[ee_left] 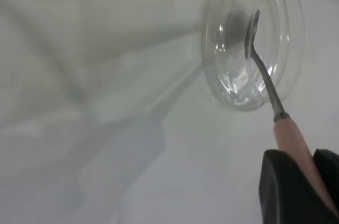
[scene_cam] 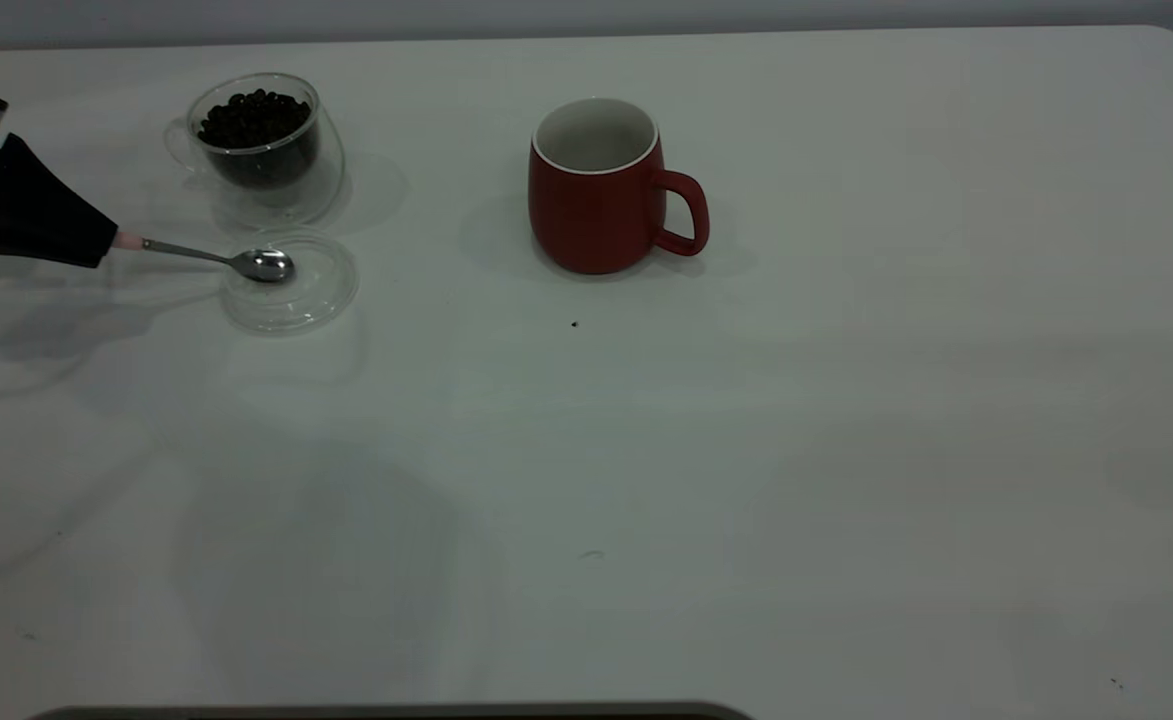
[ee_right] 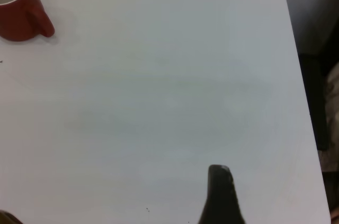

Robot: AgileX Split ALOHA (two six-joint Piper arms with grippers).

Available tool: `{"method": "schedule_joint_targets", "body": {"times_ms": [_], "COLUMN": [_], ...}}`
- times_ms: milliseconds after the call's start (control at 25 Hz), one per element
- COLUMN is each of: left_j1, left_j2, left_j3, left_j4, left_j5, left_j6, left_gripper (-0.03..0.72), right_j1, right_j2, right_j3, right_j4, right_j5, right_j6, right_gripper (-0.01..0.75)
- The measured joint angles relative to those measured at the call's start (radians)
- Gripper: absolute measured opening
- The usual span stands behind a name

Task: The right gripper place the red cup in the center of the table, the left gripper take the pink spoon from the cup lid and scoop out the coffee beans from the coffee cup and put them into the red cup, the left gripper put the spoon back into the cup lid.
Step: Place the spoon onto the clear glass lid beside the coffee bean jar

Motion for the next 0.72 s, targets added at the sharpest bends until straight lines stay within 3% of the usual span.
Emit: {"method": "schedule_joint_targets", "body": {"times_ms": [720], "left_j1": [-0.018], "left_j2": [0.081], "left_j3": [-0.002], "left_j4": [-0.074], "left_j5": [0.037], "left_j6": [-0.048], "left_gripper": [0.128], "right_j1": [0.0], "right_j2": [0.0], "right_j3": [0.0], "right_j4": [0.0], "right_j5": [0.0], "right_j6": [0.0], "right_gripper": [0.589]}}
